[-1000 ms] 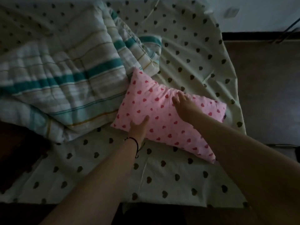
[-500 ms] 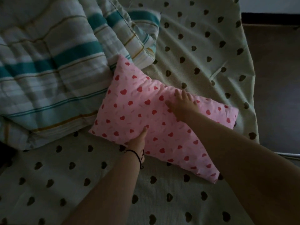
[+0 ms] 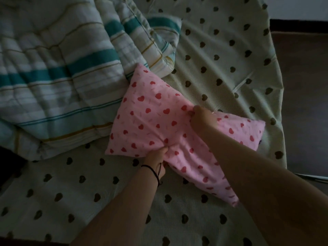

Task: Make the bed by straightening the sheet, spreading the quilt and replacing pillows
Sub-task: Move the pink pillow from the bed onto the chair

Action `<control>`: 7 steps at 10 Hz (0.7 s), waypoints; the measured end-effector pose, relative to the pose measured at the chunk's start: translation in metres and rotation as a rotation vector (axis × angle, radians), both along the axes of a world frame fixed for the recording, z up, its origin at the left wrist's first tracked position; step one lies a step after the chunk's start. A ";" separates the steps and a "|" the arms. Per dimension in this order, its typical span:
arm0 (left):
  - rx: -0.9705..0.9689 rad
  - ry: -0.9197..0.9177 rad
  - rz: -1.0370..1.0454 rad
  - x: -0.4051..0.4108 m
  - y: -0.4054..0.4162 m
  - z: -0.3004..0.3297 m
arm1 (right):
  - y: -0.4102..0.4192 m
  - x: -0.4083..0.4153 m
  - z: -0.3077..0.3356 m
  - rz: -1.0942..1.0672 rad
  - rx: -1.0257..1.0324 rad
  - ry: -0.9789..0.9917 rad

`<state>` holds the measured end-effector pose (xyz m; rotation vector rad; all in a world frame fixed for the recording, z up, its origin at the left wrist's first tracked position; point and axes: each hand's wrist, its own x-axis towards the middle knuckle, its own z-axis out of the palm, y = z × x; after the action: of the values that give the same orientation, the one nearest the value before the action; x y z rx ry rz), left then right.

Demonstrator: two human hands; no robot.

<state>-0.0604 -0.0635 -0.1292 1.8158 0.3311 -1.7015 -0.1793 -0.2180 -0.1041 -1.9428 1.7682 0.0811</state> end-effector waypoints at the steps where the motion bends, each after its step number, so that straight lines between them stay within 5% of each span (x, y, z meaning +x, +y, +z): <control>1: 0.019 -0.003 0.015 -0.004 0.004 0.023 | 0.008 -0.007 0.028 0.052 -0.050 -0.001; 6: -0.163 -0.192 -0.181 -0.048 0.039 0.190 | 0.110 -0.108 0.190 -0.212 -0.185 -0.111; 7: -0.169 -0.270 -0.488 -0.062 0.054 0.230 | 0.145 -0.137 0.217 -0.306 -0.196 -0.142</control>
<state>-0.1219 -0.0096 0.1012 2.0748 -0.3893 -1.6927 -0.3162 -0.0728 0.1132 -1.7316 2.0145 -0.3385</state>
